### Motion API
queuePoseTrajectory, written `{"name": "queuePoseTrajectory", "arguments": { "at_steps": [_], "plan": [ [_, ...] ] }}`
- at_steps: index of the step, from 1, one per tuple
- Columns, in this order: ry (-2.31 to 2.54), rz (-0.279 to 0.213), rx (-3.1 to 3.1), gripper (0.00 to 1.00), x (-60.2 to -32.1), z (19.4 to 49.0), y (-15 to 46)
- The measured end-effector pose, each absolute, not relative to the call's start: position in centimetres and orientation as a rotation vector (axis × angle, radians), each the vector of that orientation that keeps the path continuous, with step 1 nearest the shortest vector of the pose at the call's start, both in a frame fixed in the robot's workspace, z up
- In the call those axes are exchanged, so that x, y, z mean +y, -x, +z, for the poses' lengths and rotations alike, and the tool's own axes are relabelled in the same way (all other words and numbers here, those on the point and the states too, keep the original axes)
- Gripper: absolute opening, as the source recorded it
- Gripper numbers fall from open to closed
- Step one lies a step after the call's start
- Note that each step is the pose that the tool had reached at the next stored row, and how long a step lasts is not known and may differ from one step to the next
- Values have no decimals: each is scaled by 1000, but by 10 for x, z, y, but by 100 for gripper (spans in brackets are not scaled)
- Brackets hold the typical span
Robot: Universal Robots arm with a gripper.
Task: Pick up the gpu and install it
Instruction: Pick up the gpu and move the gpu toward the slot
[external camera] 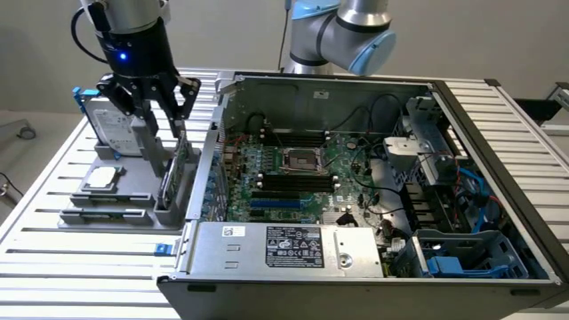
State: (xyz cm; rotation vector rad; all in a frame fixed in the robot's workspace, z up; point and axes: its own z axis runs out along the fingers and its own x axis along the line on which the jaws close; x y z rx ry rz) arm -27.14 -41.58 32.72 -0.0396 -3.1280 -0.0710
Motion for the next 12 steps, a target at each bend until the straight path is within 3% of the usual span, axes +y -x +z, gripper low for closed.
{"name": "queuePoseTrajectory", "arguments": {
  "at_steps": [12],
  "plan": [
    [-18, -71, -3127, 42, -417, 305, 279]
  ]
}}
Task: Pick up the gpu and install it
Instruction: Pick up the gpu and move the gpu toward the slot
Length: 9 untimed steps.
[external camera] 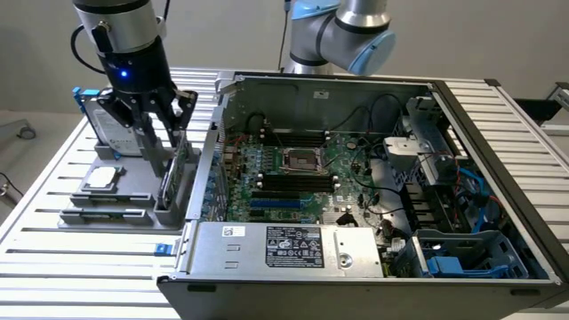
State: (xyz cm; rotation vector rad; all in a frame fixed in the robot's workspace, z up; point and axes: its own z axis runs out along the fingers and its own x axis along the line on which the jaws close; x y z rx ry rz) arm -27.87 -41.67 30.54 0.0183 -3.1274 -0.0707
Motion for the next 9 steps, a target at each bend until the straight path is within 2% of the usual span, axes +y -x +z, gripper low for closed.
{"name": "queuePoseTrajectory", "arguments": {
  "at_steps": [9],
  "plan": [
    [-39, -70, -3127, 42, -421, 289, 280]
  ]
}}
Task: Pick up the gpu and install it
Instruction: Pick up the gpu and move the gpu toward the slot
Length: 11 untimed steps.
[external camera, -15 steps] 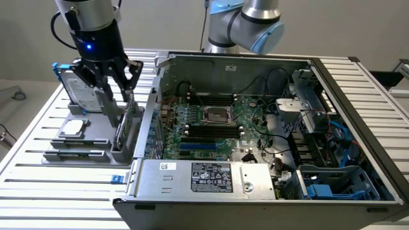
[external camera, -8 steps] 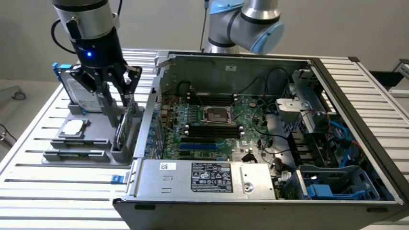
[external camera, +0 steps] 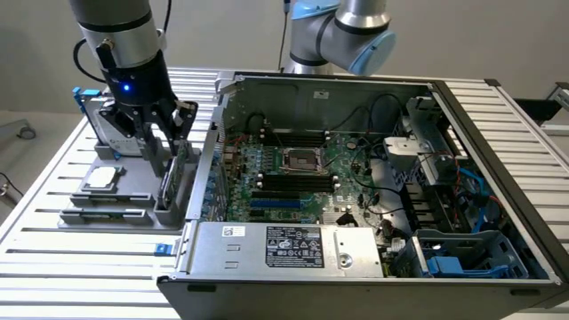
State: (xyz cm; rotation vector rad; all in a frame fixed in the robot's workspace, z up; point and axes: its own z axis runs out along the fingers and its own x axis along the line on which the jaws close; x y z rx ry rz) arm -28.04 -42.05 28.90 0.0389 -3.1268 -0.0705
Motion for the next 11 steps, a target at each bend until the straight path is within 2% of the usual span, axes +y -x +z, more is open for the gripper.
{"name": "queuePoseTrajectory", "arguments": {
  "at_steps": [11],
  "plan": [
    [-76, -70, -3126, 42, -421, 269, 282]
  ]
}}
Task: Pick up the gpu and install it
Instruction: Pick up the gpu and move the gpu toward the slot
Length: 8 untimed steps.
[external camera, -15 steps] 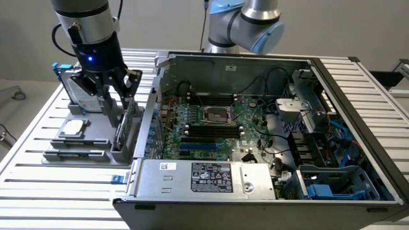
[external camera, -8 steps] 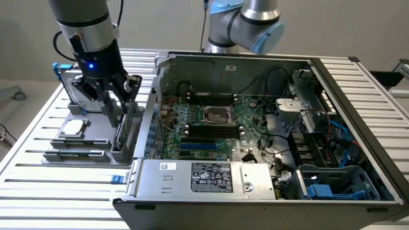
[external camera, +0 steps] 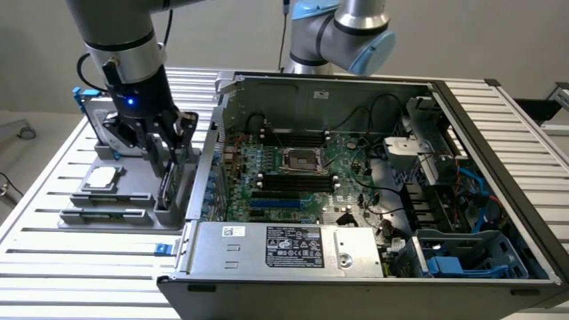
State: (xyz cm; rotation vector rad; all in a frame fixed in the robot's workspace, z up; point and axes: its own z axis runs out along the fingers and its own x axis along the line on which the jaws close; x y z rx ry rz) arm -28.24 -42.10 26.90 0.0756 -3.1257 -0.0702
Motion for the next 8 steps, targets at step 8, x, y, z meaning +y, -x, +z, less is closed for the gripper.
{"name": "queuePoseTrajectory", "arguments": {
  "at_steps": [8],
  "plan": [
    [-95, -70, -3125, 42, -419, 254, 282]
  ]
}}
